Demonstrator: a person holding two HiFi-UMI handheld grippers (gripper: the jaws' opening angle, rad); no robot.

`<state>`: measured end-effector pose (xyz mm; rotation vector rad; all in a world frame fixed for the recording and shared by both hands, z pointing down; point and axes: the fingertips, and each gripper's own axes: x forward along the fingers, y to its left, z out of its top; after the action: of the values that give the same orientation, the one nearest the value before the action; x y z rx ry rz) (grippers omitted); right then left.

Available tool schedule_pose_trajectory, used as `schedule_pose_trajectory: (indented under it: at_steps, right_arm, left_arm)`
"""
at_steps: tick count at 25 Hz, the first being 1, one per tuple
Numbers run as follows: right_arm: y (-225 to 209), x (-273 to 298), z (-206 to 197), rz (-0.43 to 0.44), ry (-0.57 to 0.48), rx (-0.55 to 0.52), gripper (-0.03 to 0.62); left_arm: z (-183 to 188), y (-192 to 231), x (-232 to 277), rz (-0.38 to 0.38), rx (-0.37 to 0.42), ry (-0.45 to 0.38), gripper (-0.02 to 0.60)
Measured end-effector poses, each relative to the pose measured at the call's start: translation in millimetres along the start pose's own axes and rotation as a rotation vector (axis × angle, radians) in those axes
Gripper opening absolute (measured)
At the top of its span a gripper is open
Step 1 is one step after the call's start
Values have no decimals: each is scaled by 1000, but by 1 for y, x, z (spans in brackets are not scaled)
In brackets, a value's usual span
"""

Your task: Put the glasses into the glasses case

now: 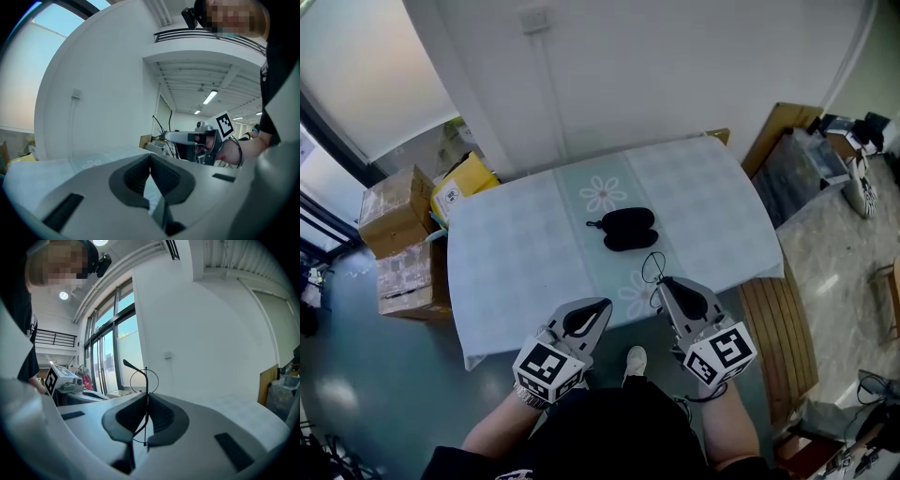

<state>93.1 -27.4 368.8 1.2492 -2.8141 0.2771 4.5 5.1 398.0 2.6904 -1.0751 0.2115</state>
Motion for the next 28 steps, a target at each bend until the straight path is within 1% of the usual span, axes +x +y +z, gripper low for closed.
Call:
schedule_pose_trajectory:
  at_steps: [10, 18, 24, 28]
  right_arm:
    - [-26, 7, 5, 90, 2, -25, 32]
    - [-44, 16, 1, 166, 15, -25, 32]
    - [-55, 19, -4, 208, 34, -28, 32]
    - [-58, 20, -3, 227, 35, -41, 32]
  left_arm:
    - [6, -4, 22, 84, -2, -21, 28]
    - [4, -6, 37, 147, -16, -14, 28]
    - [2, -11, 45, 175, -17, -4, 28]
    - [3, -13, 49, 179, -13, 0, 28]
